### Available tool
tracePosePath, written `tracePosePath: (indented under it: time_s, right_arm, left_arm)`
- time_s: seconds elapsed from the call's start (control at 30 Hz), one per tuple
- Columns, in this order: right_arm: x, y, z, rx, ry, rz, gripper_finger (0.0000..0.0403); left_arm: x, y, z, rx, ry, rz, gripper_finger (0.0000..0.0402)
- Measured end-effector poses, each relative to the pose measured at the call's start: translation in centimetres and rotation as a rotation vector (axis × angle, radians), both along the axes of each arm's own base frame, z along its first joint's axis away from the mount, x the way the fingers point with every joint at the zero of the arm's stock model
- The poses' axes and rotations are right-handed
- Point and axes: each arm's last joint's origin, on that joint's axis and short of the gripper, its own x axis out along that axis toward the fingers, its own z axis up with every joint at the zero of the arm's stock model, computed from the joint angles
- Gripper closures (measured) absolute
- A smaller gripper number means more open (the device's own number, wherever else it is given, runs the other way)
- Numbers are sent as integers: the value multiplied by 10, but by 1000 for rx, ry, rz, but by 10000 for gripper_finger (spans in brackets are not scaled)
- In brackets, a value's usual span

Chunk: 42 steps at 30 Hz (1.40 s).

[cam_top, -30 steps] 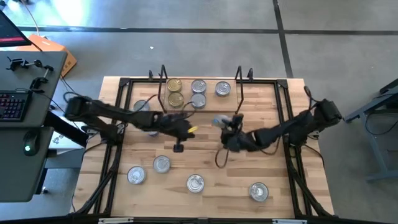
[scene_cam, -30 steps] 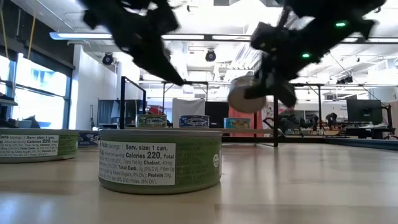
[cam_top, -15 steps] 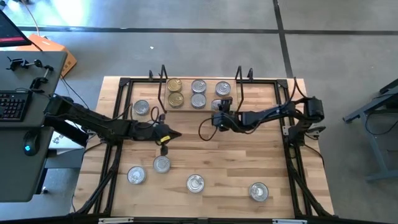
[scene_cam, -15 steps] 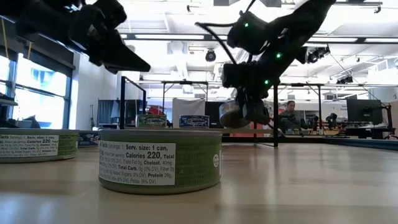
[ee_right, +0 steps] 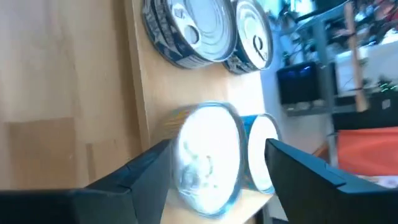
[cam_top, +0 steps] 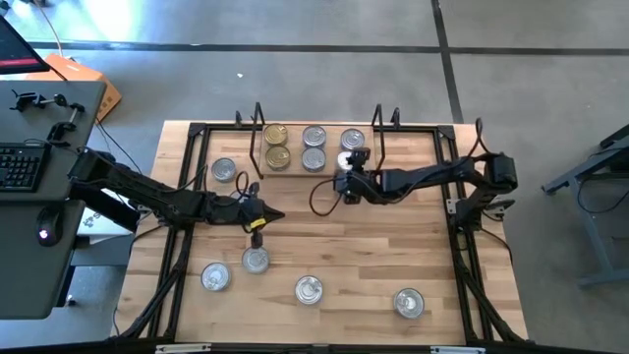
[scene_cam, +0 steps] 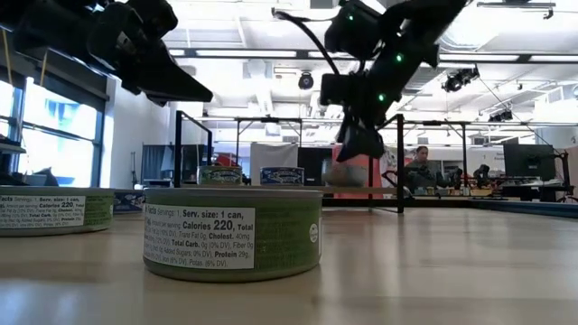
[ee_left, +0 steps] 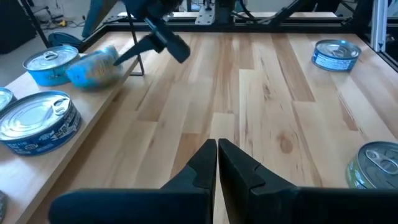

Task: Stack canned seafood by type on shelf
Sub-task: Put the yellow blue tuna can on the shelf, then adjust the yellow blue tuna can on the shelf

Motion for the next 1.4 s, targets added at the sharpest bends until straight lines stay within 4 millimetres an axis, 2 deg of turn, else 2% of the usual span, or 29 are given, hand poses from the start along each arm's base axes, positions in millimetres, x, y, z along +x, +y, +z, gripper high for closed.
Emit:
tracePosePath:
  time_s: [0.1,0.37,0.57,0.73,0.9,1.07,1.3,1.4]
  right_arm:
    - [1,1,7,77,-8,-3,164]
    - [2,1,6,253,-91,-24,202]
    - [0,-21,6,331,-180,-143,276]
    - [-7,-41,3,423,-181,-200,340]
    - [-16,-50,0,430,-129,-259,379]
    - [-17,-45,5,441,-144,-257,393]
    - [-20,-37,30,429,-251,-212,394]
    - [-19,-42,39,427,-346,-218,394]
  left_arm:
    - [0,-1,0,0,1,-5,394]
    - [0,-2,0,0,0,-11,394]
    - [0,-2,0,1,-1,-8,394]
    - [0,-2,0,1,-1,-8,394]
    - [0,-2,0,1,-1,-8,394]
    - [0,-2,0,2,-1,-8,394]
    - [0,-2,1,0,-8,-8,394]
    - [0,-2,2,-3,-19,-8,394]
